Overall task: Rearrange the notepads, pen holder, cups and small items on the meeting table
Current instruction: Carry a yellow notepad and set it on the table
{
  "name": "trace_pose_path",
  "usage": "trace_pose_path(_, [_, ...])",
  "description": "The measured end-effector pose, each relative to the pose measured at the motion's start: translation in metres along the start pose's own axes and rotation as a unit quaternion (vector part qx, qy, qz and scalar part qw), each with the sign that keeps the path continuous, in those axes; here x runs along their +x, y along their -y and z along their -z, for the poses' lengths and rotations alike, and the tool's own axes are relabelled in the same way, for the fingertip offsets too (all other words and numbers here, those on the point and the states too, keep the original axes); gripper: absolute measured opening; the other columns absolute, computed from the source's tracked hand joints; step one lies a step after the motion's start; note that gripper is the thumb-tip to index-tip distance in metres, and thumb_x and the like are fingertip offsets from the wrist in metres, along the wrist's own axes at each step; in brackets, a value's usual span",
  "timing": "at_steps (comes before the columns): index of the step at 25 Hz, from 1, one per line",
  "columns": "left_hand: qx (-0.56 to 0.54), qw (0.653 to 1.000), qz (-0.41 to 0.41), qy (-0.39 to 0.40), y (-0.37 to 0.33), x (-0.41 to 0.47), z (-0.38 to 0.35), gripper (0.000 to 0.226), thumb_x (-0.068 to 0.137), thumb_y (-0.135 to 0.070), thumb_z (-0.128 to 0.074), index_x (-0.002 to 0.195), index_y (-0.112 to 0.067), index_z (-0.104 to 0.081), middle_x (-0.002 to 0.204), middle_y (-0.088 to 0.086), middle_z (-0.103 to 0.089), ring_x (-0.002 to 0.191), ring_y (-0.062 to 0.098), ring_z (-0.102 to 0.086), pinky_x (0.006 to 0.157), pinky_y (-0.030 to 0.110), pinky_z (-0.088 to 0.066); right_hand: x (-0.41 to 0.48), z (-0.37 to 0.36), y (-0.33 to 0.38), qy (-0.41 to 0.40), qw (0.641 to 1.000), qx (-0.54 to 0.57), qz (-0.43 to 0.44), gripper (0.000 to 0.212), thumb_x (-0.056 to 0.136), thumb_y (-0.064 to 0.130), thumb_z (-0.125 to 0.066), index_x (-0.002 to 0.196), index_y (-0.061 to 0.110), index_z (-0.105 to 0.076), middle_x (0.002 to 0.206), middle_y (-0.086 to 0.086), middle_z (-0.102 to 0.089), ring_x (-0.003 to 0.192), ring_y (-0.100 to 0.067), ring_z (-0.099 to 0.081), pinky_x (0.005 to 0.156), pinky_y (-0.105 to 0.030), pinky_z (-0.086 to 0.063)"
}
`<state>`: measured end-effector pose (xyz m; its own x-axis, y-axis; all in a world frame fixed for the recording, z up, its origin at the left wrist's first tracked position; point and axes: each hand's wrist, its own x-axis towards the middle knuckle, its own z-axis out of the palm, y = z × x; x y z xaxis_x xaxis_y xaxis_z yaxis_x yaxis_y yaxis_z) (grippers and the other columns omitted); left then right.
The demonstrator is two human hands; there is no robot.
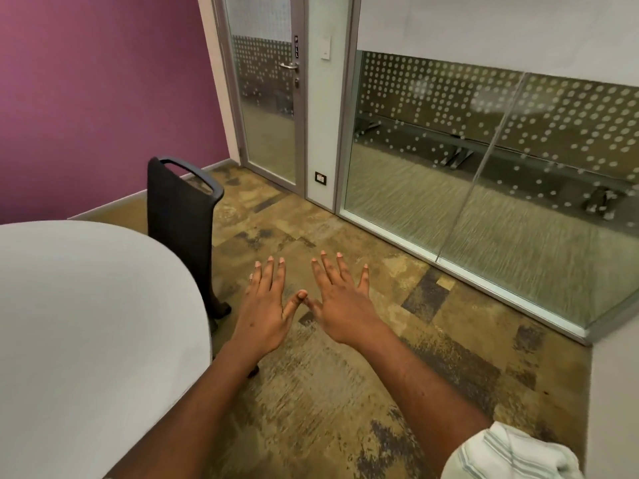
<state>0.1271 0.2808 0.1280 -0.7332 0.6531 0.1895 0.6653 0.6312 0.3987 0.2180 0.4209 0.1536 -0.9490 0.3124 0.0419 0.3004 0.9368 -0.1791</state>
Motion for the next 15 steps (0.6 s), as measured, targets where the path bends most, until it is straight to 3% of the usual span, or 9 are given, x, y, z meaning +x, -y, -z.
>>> trace_pose_path(7, [0.003,0.999,0.019,-0.042,0.028,0.169,-0.002,0.087,0.083,-0.072,-0.010,0.151,-0.020,-0.001,0.160,0.006,-0.001,0.147,0.023,0.010,0.120,0.039,-0.002,0.174,0.007,-0.062,-0.031,0.996,0.068,-0.043,0.072,0.094,0.062,-0.023,0.150,0.030,0.008,0.159,0.008,0.014,0.144,-0.018,0.021,0.111,-0.059,0.014])
trace_pose_path(15, [0.046,0.991,0.108,-0.063,0.066,0.361,-0.031,0.085,0.082,-0.070,-0.007,0.151,-0.022,0.002,0.160,0.007,0.002,0.147,0.026,0.010,0.120,0.041,0.002,0.397,-0.008,-0.116,-0.028,0.997,0.070,0.034,0.072,0.093,0.063,-0.024,0.150,0.031,0.007,0.159,0.009,0.012,0.145,-0.018,0.018,0.111,-0.059,0.012])
